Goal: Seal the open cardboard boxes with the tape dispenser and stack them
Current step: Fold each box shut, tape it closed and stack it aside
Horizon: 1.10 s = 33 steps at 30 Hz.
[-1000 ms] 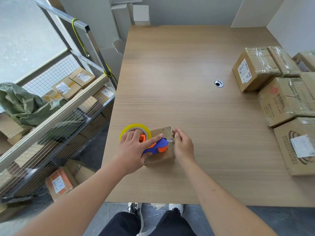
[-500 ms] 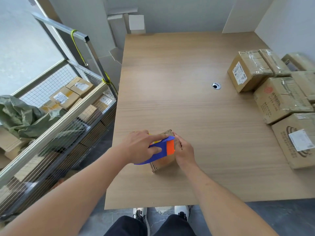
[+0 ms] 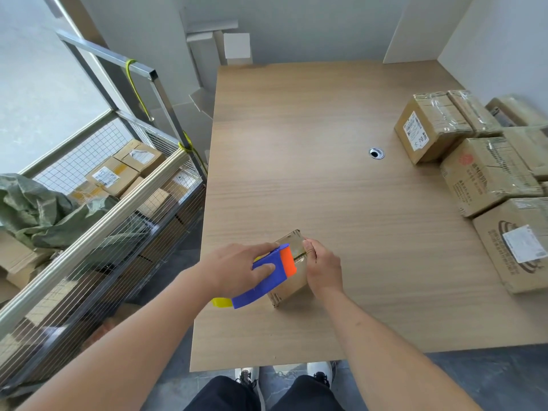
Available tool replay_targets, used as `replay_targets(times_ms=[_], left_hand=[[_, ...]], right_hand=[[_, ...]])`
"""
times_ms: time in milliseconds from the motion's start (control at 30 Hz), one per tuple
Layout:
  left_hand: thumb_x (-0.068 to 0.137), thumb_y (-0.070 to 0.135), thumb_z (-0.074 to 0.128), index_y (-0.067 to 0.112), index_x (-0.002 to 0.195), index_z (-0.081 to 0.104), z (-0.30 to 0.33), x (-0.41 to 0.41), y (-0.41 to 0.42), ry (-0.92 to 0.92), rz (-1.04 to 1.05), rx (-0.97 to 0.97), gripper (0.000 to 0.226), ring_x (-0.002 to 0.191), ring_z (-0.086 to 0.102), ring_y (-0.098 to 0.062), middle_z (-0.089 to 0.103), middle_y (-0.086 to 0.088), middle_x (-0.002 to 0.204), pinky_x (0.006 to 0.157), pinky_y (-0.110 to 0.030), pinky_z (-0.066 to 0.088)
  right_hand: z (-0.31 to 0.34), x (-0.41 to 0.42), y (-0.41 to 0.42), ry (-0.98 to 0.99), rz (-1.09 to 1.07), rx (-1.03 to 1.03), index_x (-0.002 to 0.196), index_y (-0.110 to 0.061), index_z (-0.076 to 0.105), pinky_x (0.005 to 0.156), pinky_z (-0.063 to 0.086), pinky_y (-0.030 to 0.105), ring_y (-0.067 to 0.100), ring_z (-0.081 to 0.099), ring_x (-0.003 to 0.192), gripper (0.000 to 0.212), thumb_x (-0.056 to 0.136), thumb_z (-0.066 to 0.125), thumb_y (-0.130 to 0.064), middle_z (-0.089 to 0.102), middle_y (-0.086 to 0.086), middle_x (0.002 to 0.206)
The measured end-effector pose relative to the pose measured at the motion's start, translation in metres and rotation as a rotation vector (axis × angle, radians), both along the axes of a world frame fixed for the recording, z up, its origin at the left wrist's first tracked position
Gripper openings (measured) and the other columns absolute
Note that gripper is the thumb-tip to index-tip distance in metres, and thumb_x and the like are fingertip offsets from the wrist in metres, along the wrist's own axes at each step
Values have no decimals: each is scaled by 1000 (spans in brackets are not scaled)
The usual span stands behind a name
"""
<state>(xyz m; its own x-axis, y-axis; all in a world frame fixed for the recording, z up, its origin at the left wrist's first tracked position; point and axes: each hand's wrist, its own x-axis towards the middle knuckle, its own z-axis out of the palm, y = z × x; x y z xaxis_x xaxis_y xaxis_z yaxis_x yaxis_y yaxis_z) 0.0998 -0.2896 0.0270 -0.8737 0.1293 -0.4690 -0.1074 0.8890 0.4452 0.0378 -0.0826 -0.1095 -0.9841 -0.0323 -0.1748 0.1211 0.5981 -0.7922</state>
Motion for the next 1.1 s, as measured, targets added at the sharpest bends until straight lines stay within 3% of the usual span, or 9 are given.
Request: replay_targets(times_ms=[100,200,267,433,600,700,867,967,1100], left_hand=[[101,55,47,68,145,30,1,7,-16,-73,33,113,49,85,60,-5,66,17,106,71,-23,46],[101,58,47,83,136,19,-3,17,-30,-145,54,177,51,115,60,-15,59,16,135,100,-39,49],[101,60,45,86,133,18,-8,24,-38,-200,44,197,49,121,57,-15,52,25,142,105,-43,45],[101,65,42,88,128,23,-20,35,-52,-246,66,186,40,96,60,-2,56,36,117,80,-25,44],[103,60,42,86,130,24,-29,44,-47,-226,84,208,41,90,58,0,57,33,114,72,-22,42],[103,60,41,86,130,24,-31,43,-46,-212,93,218,41,97,57,-2,55,34,119,79,-25,45],[104,59,40,87,130,23,-32,39,-46,-205,60,201,41,105,57,-8,56,27,129,93,-31,48],[104,59,39,87,130,24,-35,39,-47,-195,57,214,41,107,56,-7,55,25,133,95,-31,48],[106,55,40,86,131,24,-37,39,-47,-194,37,240,42,112,55,-8,54,25,135,99,-32,47]], right_hand=[[1,0,0,15,1,2,112,-28,72,75,52,41,27,62,83,30,107,45,-40,73,-3,86],[2,0,0,18,21,31,112,-26,71,74,51,41,28,62,85,30,107,45,-40,74,0,91],[3,0,-1,26,34,56,108,-25,71,69,47,38,29,60,82,30,107,45,-40,73,1,87],[4,0,0,50,48,78,96,-21,68,65,42,39,33,54,74,30,107,46,-38,64,3,73],[6,-2,-2,33,60,172,103,-22,67,66,44,40,38,58,81,32,107,42,-41,68,10,82],[10,-2,-6,47,125,324,118,-25,64,68,43,39,37,62,97,32,109,37,-40,70,8,104],[22,-1,-24,134,260,407,153,-21,44,103,44,37,23,50,132,53,102,42,-8,47,-1,152],[24,0,-27,49,288,337,158,-24,33,113,37,41,20,38,144,51,109,34,-36,36,-1,161],[20,4,-20,90,439,551,163,-31,10,110,37,43,23,36,144,69,104,30,-61,19,-1,168]])
